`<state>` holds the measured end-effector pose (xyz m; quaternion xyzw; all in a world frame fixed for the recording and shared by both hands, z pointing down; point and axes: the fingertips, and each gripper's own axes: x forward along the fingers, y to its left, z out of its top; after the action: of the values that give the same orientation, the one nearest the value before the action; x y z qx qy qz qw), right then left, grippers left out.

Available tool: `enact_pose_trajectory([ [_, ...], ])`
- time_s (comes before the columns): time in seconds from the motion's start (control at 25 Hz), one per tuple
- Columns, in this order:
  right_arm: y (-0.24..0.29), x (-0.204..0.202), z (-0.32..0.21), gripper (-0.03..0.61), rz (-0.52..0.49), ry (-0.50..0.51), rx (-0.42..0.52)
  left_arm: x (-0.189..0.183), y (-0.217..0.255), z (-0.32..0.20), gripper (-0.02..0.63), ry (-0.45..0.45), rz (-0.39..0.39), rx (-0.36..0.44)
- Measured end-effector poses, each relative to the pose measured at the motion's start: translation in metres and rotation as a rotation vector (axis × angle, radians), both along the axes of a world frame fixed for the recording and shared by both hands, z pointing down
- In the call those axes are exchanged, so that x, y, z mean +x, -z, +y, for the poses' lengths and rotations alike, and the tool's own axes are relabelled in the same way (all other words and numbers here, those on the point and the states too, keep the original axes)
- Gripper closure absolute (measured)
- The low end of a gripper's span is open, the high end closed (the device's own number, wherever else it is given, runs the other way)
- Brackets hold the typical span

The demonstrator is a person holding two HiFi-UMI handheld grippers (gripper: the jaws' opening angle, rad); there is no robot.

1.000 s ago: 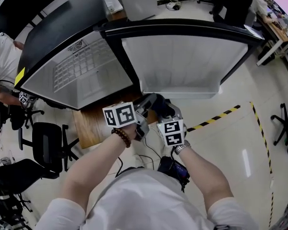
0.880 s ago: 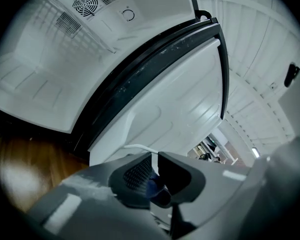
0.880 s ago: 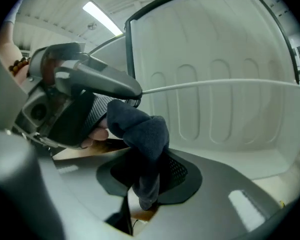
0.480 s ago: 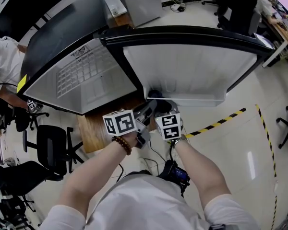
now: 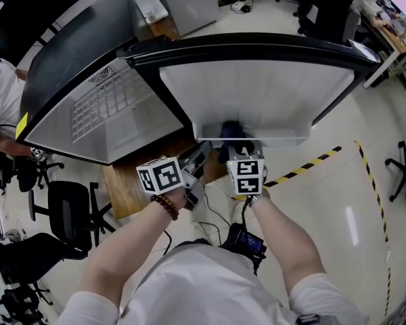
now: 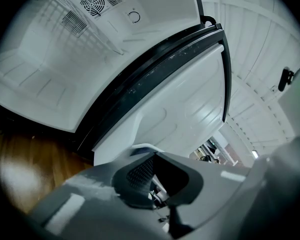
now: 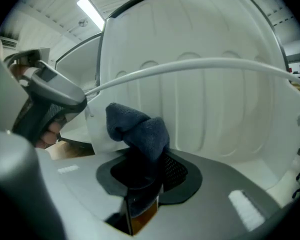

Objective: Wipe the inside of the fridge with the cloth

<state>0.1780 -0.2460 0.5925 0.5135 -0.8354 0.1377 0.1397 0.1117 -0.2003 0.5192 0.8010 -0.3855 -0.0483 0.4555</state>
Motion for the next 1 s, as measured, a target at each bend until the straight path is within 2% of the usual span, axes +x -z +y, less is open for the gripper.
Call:
enact_pose_trajectory([
  [0.72,-0.001,0.114,-0.003,0.476,0.113,-0.222,-0.004,0.005,-0.002,-0.001,0.607,0.036,0.04,-0.004],
  [1.0,0.002,0.151,0.001,0.476,0.111,-0.33,-0.019,0.009,-0.002,0.001,0.607,0.041,0.044,-0.005],
])
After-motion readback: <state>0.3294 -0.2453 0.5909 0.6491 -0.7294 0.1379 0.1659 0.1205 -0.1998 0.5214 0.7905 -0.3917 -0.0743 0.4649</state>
